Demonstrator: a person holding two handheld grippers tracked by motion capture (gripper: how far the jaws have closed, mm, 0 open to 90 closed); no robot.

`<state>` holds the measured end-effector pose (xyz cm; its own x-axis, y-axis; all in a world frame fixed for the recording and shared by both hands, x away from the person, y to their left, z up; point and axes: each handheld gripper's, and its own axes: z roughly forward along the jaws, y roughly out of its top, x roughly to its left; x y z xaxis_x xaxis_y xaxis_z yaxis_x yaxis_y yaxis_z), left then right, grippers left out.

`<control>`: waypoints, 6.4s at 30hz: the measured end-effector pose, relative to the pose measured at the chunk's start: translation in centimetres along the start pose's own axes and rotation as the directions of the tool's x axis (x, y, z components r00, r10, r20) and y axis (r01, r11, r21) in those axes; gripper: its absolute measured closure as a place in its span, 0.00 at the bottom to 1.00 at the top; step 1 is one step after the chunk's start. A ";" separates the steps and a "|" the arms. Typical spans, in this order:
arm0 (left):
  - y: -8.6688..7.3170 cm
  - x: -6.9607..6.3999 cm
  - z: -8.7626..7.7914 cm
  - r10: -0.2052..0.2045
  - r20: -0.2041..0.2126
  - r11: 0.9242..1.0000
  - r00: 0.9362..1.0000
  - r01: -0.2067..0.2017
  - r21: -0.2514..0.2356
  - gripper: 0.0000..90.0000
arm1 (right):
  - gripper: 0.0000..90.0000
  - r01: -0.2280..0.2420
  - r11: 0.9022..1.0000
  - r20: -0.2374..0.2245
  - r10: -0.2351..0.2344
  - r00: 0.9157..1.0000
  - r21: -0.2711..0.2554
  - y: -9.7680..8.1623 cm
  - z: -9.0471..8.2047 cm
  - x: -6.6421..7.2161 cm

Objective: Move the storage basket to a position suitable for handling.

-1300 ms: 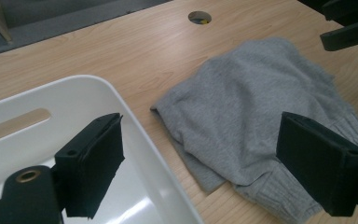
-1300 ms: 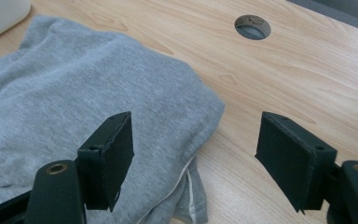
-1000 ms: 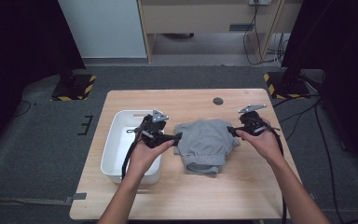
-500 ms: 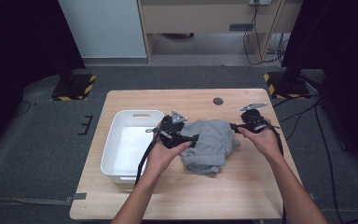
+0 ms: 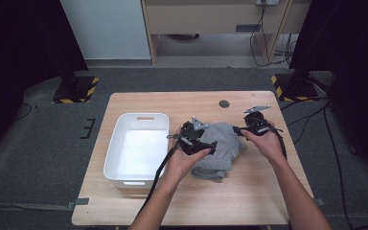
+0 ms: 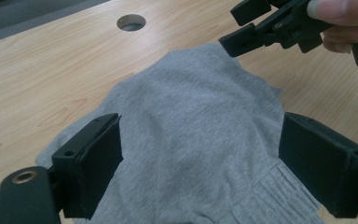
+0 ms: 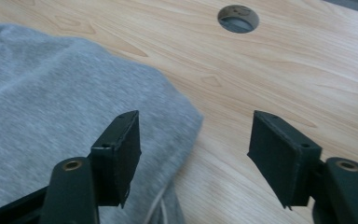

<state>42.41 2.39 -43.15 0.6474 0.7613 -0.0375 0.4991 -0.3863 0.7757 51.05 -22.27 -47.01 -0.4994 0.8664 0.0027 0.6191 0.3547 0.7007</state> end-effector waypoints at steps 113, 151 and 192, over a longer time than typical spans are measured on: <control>-7.0 1.7 6.8 -0.138 0.004 0.988 0.990 0.137 0.064 0.63 | 0.38 0.011 0.987 -0.065 -0.001 0.998 0.158 -2.9 2.9 -0.6; -4.2 0.1 4.0 -0.091 0.063 0.996 0.994 0.090 0.014 0.85 | 0.80 0.086 0.994 -0.138 -0.076 0.988 0.070 -2.3 -0.8 0.1; 0.0 1.6 -4.7 -0.014 0.055 0.998 0.998 0.017 -0.063 0.85 | 0.80 0.040 0.999 -0.164 -0.044 0.985 -0.029 3.8 -6.0 3.1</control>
<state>40.69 6.04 -40.27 0.6711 0.7367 -0.0825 0.4729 -0.3398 0.8129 48.22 -20.33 -40.08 -0.6191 0.7803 0.0890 0.5809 0.3787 0.7205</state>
